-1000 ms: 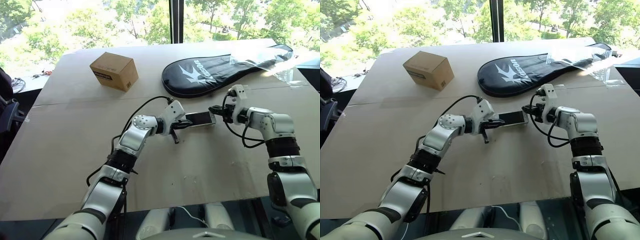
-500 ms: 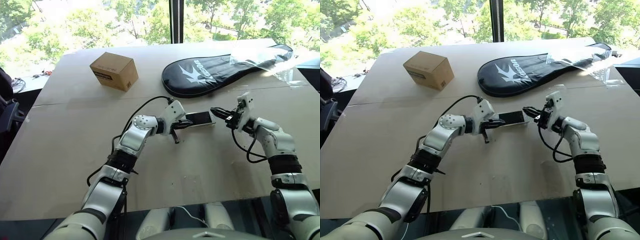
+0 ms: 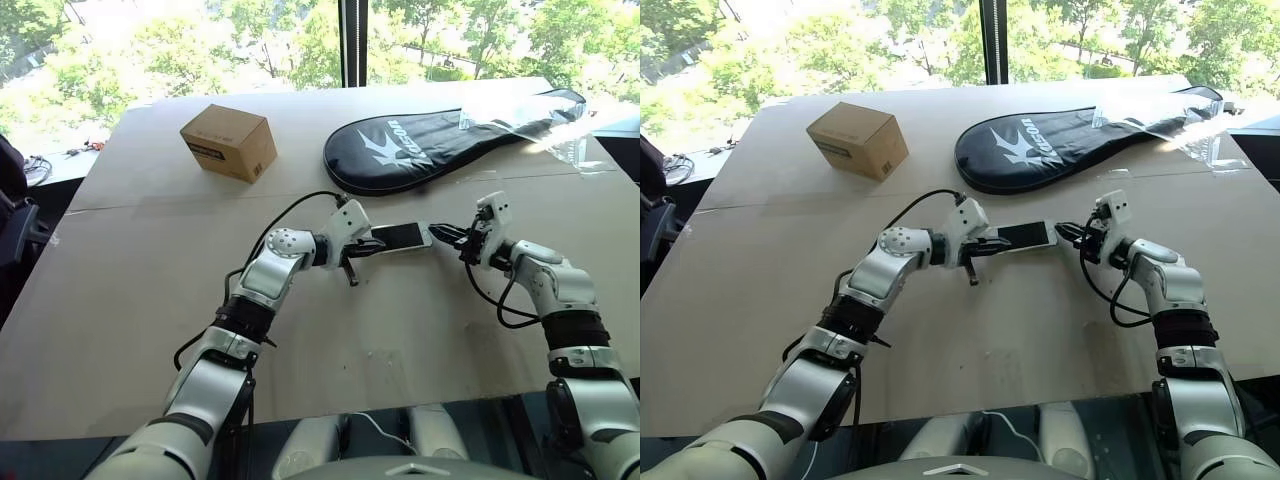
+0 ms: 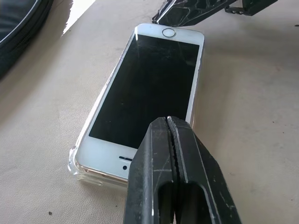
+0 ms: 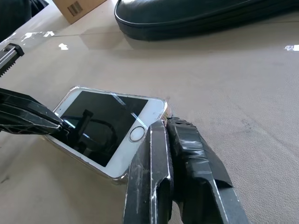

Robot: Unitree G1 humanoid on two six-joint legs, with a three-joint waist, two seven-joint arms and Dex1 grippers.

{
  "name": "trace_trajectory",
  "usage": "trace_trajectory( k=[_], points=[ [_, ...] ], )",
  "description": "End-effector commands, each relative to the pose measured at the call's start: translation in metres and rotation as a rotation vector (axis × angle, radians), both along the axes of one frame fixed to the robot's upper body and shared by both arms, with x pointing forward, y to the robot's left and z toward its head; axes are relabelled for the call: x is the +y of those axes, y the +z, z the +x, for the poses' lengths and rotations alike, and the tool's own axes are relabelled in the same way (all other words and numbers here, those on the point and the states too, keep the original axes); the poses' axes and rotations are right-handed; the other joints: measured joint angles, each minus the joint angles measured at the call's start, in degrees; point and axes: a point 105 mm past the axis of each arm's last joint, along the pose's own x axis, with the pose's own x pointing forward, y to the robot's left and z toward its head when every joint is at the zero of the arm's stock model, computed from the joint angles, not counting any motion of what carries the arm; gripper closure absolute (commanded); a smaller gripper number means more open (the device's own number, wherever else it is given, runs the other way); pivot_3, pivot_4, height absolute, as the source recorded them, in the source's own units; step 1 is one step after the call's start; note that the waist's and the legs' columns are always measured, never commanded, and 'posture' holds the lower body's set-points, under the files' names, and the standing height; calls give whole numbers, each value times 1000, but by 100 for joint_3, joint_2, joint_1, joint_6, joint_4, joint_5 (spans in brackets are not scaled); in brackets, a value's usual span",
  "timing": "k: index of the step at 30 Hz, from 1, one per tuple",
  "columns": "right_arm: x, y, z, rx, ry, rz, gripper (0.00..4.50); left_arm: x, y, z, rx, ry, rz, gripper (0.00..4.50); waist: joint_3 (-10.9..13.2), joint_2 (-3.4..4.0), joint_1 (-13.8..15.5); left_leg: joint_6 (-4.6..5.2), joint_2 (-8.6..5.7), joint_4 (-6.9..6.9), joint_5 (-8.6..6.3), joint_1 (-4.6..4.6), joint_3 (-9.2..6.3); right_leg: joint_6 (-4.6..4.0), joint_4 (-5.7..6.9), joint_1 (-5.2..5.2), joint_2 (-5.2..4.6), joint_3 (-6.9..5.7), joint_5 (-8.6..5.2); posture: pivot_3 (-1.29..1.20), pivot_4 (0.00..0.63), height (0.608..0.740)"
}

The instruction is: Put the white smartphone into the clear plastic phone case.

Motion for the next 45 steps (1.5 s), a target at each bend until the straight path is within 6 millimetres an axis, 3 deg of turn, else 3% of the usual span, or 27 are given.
trace_trajectory(
  k=[1, 12, 20, 25, 29, 45],
  points=[
    [12, 6, -3, -14, 47, 7, 4437, 3, -1, 3, -5, 5, 32, 4500, 0, 0, -6, 0, 0, 0, 0, 0, 0, 0, 0, 0, 0, 0, 0, 0, 150, 740],
    [35, 6, -9, -58, 140, -31, 4437, -3, 10, 3, -39, -7, 22, 4500, 0, 0, -139, 0, 7, -2, 0, 0, 2, 0, 0, -1, 4, 1, 0, 0, 150, 740],
    [28, 5, -7, -102, 129, -94, 4437, -6, 8, 2, -39, -14, 19, 4500, 0, 0, -157, 0, 8, -2, 0, 1, 3, 0, 0, -2, 5, 2, 0, 0, 150, 740],
    [24, 30, 0, -151, 79, 60, 4437, -5, 1, -1, -20, -13, 24, 4500, 0, 0, -146, 0, 8, -2, 0, 0, 3, 0, -1, -2, 5, 1, 0, 0, 150, 740],
    [28, 35, -4, -157, 108, 87, 4437, -6, -2, -2, -12, -16, 28, 4500, 0, 0, -134, 0, 8, -2, 0, 0, 3, 0, -1, -2, 5, 1, 0, 0, 150, 740],
    [28, -36, -20, 92, 200, -195, 4437, -2, -2, -1, -10, -6, 32, 4500, -6, 1, -125, 0, 8, -2, 0, 9, 4, 0, 0, 8, 5, 1, 0, 0, 150, 740]
  ],
)
